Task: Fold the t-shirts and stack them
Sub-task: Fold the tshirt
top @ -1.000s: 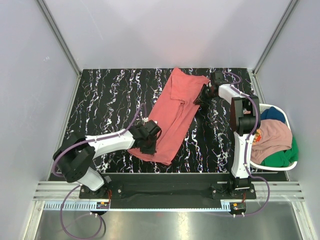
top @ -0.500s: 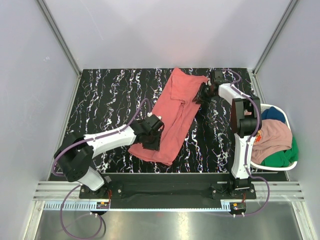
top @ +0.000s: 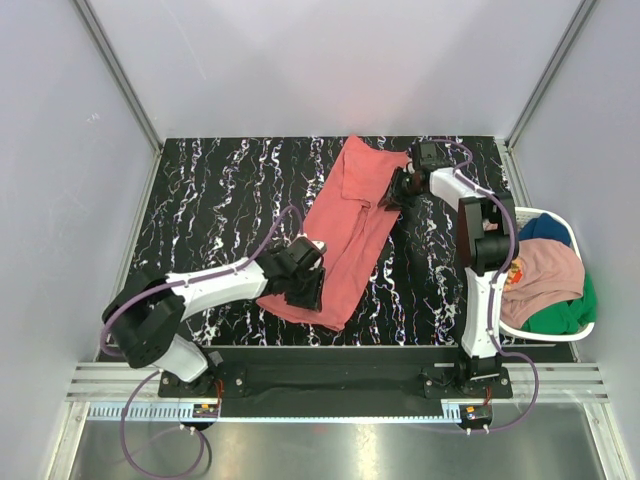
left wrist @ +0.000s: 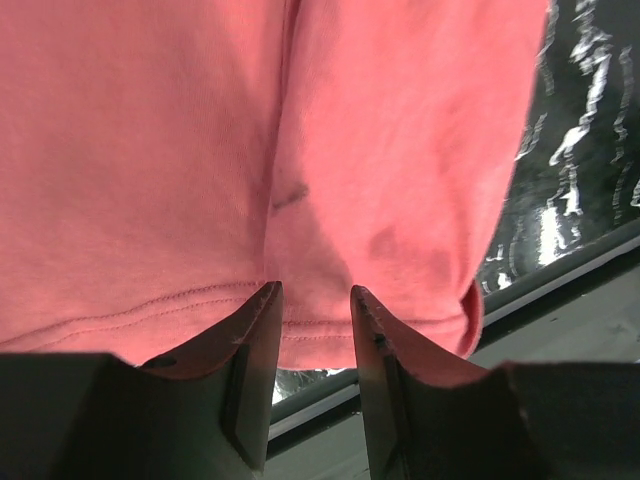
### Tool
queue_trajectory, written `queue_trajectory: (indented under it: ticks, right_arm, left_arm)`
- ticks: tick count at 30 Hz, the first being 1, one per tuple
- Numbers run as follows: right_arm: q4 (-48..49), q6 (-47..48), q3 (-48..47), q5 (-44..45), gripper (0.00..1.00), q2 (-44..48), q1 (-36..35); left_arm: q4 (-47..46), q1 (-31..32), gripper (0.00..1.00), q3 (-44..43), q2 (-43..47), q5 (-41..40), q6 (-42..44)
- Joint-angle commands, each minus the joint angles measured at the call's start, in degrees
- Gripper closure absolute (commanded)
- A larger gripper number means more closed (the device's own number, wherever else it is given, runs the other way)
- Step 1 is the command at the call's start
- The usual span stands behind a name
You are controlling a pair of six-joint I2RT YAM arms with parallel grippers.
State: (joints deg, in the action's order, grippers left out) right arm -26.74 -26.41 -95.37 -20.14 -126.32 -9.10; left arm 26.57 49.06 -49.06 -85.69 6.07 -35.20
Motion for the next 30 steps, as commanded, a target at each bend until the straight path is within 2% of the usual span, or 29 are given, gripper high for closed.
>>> queue_trajectory:
  ticks: [1,5,7,10,11,12,15,18,19,21,25,26,30]
  right_arm:
    - [0.3,2.2,-4.2,0.8,0.63,-2.4,-0.1]
    - [-3.0,5.5,-8.3,1.7,0.62,-3.9,-0.1]
    - [-3.3,7.0,-8.1,1.2,0.61,-1.6,-0.2]
    - [-2.1,8.2,-3.3,0.7,0.52,3.8,-0.6]
    - [-1.4,8.7,-1.8,0.1,0.50,8.2,-0.7]
    - [-1.3,9.9,-0.3,-0.1,0.44,10.5,-1.4]
    - [-0.4,11.6,7.6,-0.6,0.34,20.7,-3.5]
    - [2.6,12.4,19.7,-0.7,0.27,31.8,-8.1]
    - [5.6,12.0,26.6,-1.2,0.26,37.1,-11.3]
    - [9.4,11.0,37.1,-3.6,0.24,42.3,-15.2]
    - [23.0,8.1,51.6,-4.8,0.24,54.7,-25.5]
    - [24.9,7.6,53.7,-3.3,0.25,56.3,-29.4]
    - [32.5,5.1,61.3,0.1,0.28,58.8,-36.1]
  left_arm:
    - [-4.1,0.1,0.62,1.6,-1.3,3.2,-1.9]
    - [-3.1,-0.1,0.60,0.5,-1.7,3.0,-3.3]
    - [-0.1,-0.5,0.58,-1.8,-1.3,1.9,-3.7]
    - [4.7,-1.9,0.55,-5.5,0.3,-0.5,-2.5]
    - [5.7,-2.6,0.54,-6.1,1.0,-1.0,-2.0]
    - [6.3,-3.5,0.54,-6.6,2.0,-1.6,-1.5]
    - [7.1,-7.8,0.52,-6.9,5.1,0.4,0.9]
    - [6.2,-11.8,0.52,-5.4,7.1,3.8,2.6]
    - [4.6,-13.4,0.52,-4.8,7.7,5.0,2.9]
    - [0.3,-15.1,0.53,-2.1,8.6,12.0,3.2]
    - [-1.9,-15.4,0.53,0.0,7.8,16.6,4.4]
    - [-1.5,-15.6,0.53,0.1,7.4,16.7,4.7]
    - [-4.5,-17.9,0.53,3.4,7.3,20.5,3.3]
